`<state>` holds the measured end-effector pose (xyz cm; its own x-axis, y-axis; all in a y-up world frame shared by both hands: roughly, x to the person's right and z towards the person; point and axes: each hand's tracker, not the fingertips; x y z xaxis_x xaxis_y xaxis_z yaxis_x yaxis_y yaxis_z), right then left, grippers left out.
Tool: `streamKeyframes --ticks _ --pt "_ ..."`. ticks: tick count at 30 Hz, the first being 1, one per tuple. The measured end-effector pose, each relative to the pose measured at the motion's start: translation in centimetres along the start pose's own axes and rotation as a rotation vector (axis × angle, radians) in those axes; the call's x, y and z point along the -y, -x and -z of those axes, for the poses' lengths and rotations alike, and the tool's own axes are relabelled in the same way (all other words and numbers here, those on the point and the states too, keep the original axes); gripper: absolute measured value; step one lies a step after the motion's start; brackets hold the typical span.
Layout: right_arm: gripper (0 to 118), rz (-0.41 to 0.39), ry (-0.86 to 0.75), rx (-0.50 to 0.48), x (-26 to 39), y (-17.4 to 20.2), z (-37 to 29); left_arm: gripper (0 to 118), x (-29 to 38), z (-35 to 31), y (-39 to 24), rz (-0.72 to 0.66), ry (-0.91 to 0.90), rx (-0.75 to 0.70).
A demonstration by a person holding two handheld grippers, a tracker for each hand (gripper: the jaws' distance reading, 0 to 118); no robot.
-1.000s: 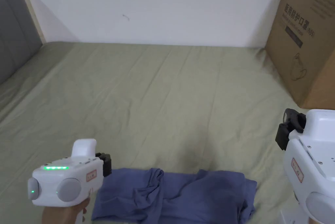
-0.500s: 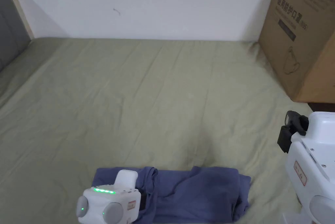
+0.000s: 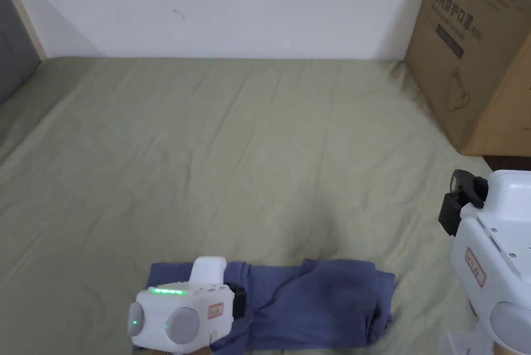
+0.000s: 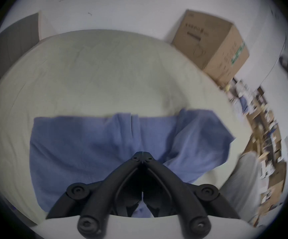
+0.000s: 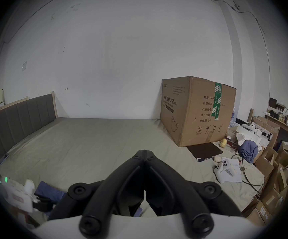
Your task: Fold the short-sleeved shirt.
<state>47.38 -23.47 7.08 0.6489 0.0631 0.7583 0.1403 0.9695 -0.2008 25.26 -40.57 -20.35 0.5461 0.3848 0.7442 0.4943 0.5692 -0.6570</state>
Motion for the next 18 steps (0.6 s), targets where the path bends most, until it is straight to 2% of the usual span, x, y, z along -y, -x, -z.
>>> streamKeyframes --ticks 4,7,9,10,13,14,18 --pt "0 -0.007 -0.008 -0.017 -0.4 0.8 0.0 0 -2.7 -4.5 2.6 -0.113 -0.08 0.11" --pt "0 -0.011 -0.012 -0.028 -0.6 1.4 0.0 0 -4.4 -6.5 6.2 -0.228 -0.041 0.215" --pt "0 -0.013 -0.01 -0.035 -0.6 1.8 0.2 6 -4.6 -7.4 8.7 -0.269 -0.044 0.224" --pt "0 -0.013 -0.01 -0.038 -0.6 2.0 0.2 16 -4.6 -7.6 10.0 -0.266 -0.043 0.218" --pt "0 -0.011 -0.008 -0.048 -0.5 2.6 0.5 91 -4.1 -7.7 13.1 -0.289 -0.013 0.175" --pt "0 -0.011 -0.006 -0.052 -0.5 2.9 0.7 108 -3.9 -7.5 13.9 -0.309 0.014 0.151" --pt "0 -0.027 0.003 -0.07 -0.5 3.8 1.1 109 -2.7 -6.5 16.9 -0.373 0.026 0.123"
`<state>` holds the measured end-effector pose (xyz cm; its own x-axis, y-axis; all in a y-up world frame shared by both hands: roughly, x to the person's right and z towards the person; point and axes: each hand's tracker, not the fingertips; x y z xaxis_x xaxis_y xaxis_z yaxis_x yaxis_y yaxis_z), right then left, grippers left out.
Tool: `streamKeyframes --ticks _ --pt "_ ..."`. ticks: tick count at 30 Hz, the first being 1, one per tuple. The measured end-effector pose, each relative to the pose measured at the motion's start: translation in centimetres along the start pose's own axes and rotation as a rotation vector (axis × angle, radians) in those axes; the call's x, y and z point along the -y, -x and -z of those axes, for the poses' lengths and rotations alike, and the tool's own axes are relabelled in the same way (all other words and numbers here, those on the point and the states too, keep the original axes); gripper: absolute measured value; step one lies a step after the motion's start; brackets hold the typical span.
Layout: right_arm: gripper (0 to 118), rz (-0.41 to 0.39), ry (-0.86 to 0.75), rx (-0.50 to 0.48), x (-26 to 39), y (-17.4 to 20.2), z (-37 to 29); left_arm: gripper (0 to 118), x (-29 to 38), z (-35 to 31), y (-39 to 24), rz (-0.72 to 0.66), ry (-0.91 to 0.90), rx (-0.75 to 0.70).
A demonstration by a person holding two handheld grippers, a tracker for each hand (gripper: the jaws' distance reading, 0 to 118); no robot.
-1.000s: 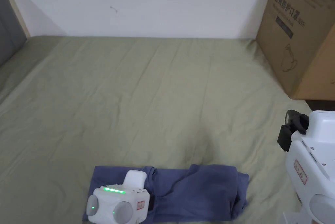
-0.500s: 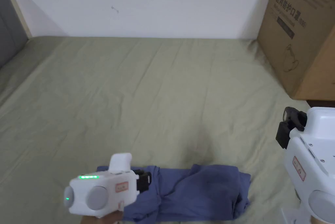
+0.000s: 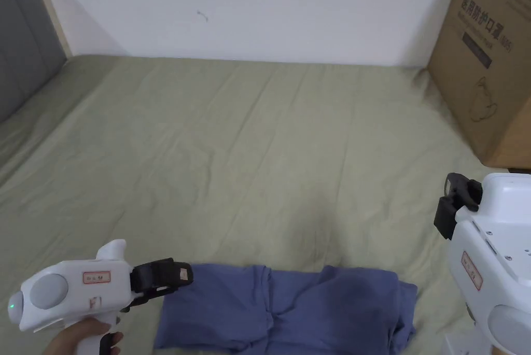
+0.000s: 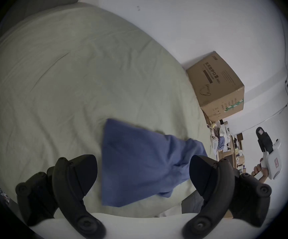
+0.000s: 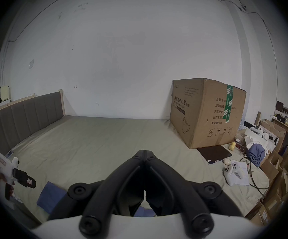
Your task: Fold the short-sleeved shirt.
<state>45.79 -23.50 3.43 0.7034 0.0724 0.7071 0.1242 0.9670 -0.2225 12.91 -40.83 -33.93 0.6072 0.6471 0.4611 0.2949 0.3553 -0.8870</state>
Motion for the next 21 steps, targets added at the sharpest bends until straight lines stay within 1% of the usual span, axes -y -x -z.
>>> streamKeyframes --ticks 5,6,7,8,9,10,11,12,14,15,16,17,18,19,21 --pt "0 -0.017 0.019 -0.011 0.2 0.7 0.5 108 0.0 2.2 2.8 -0.034 0.04 0.003" --pt "0 -0.023 0.023 -0.011 0.3 0.7 0.7 107 0.2 2.7 3.1 -0.042 0.038 0.01" --pt "0 -0.027 0.027 -0.011 0.4 0.7 0.7 103 0.4 3.2 3.3 -0.048 0.036 0.016" --pt "0 -0.029 0.031 -0.009 0.4 0.7 0.8 92 0.6 3.5 3.4 -0.053 0.036 0.033" --pt "0 -0.03 0.034 -0.007 0.5 0.7 0.8 85 0.7 3.9 3.5 -0.052 0.036 0.051" --pt "0 -0.031 0.036 -0.005 0.6 0.6 0.9 81 0.9 4.3 3.4 -0.055 0.04 0.071" --pt "0 -0.03 0.037 -0.004 0.7 0.6 0.9 81 1.1 4.9 3.3 -0.058 0.041 0.077" --pt "0 -0.03 0.039 -0.002 0.7 0.6 0.9 70 1.2 5.2 3.3 -0.049 0.053 0.072" --pt "0 -0.037 0.046 0.002 0.8 0.4 1.1 55 1.4 5.9 2.8 0.008 0.064 0.026" --pt "0 -0.039 0.048 0.004 0.9 0.4 1.1 44 1.5 5.9 2.7 0.021 0.054 0.014" --pt "0 -0.039 0.048 0.006 0.9 0.3 1.1 24 1.6 5.8 2.6 0.022 0.05 -0.012" --pt "0 -0.037 0.048 0.008 0.9 0.2 1.1 10 1.6 5.5 2.9 0.004 0.045 0.026" --pt "0 -0.035 0.048 0.008 0.8 0.2 1.1 10 1.6 5.3 2.7 -0.02 0.033 0.041" --pt "0 -0.035 0.047 0.009 0.8 0.1 1.1 10 1.7 5.0 2.1 -0.008 0.024 0.023" --pt "0 -0.035 0.043 0.012 0.6 -0.1 1.0 9 1.7 4.0 1.0 0.08 -0.004 -0.004"
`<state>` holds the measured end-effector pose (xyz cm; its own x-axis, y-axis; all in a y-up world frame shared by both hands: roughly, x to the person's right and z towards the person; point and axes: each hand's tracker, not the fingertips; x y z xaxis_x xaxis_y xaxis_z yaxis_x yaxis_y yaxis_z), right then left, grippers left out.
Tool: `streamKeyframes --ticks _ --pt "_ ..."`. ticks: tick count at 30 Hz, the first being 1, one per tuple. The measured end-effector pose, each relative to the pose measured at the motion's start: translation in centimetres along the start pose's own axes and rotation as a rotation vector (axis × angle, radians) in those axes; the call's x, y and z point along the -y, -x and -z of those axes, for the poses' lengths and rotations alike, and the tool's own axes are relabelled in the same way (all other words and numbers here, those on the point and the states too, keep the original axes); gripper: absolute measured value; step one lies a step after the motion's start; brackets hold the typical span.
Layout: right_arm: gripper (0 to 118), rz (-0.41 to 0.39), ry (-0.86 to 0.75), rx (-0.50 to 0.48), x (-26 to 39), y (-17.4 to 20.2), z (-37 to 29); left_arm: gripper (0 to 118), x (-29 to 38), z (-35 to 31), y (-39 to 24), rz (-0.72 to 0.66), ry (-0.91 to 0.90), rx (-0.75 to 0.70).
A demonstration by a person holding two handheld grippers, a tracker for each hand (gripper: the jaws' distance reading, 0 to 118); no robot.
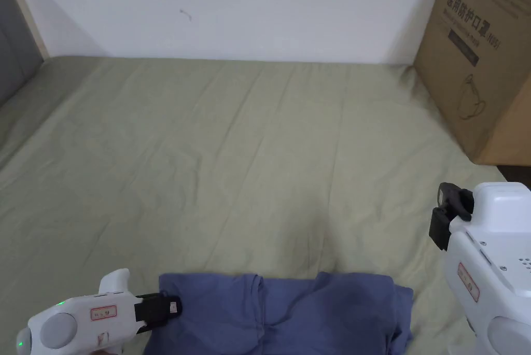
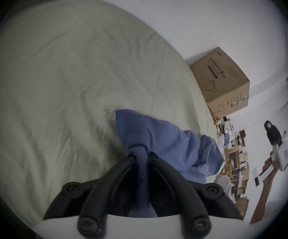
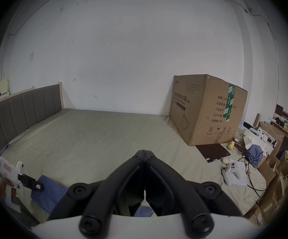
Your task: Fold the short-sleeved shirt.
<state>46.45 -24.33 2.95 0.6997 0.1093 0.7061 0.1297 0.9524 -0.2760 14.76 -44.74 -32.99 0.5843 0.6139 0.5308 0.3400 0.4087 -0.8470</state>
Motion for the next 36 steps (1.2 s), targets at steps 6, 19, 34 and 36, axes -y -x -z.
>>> streamKeyframes --ticks 6,19,34,36 --pt "0 0.01 -0.024 -0.001 -0.6 -0.3 -0.5 9 -1.4 -3.9 -1.8 0.086 -0.022 -0.077" --pt "0 0.047 -0.06 -0.034 -0.7 -0.5 -1.4 9 -4.2 -11.7 -8.2 0.097 -0.112 -0.283" --pt "0 0.067 -0.064 0.017 0.0 -3.4 -2.7 9 -0.9 4.7 -22.5 0.352 0.18 -0.143" --pt "0 0.073 -0.061 0.028 0.2 -4.0 -2.8 9 0.3 7.2 -23.5 0.359 0.223 -0.142"
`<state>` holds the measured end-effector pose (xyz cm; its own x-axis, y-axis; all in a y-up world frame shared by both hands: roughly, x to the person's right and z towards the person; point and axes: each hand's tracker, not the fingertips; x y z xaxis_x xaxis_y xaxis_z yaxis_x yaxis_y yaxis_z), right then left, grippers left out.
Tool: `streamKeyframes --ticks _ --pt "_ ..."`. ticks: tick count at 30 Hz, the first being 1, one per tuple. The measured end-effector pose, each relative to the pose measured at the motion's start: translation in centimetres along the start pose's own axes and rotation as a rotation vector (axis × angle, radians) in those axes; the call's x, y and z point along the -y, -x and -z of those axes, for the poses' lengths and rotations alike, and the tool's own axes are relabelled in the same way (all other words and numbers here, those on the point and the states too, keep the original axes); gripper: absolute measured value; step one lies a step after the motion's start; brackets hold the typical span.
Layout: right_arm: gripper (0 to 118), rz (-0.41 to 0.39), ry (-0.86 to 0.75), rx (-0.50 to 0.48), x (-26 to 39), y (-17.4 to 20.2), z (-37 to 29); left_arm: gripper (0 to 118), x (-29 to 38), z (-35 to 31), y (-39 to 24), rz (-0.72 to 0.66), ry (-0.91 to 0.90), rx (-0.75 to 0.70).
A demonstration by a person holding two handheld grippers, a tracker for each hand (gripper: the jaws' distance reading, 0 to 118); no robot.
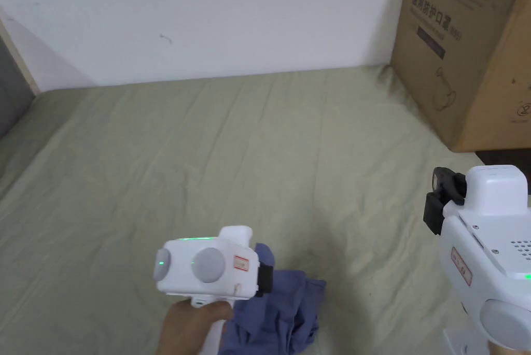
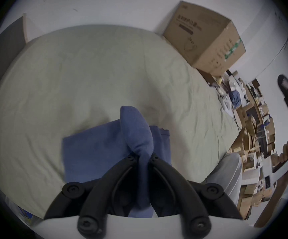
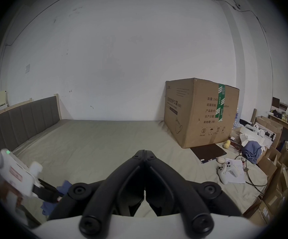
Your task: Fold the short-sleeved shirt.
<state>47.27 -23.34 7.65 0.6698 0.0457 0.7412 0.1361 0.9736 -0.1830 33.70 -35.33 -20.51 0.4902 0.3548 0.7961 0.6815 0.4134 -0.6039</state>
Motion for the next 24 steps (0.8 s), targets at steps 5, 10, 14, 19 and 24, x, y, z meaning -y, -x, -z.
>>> streamKeyframes --ticks 5,10,14,19,24 --pt "0 0.0 0.02 0.029 0.5 -1.0 -0.2 10 1.1 6.1 -2.4 0.075 0.096 -0.115" --pt "0 0.002 0.027 0.046 0.7 -1.5 -0.4 68 1.7 6.6 -3.5 0.04 0.072 -0.029" --pt "0 0.007 0.028 0.049 0.6 -1.5 -0.4 85 1.6 3.4 -3.6 0.008 -0.03 0.096" --pt "0 0.006 0.014 0.039 0.0 -1.0 -0.4 86 0.9 -2.9 -2.6 0.043 -0.254 0.093" --pt "0 0.006 0.0 0.025 -0.4 -0.5 -0.4 84 1.9 -6.5 -0.4 0.092 -0.457 -0.06"
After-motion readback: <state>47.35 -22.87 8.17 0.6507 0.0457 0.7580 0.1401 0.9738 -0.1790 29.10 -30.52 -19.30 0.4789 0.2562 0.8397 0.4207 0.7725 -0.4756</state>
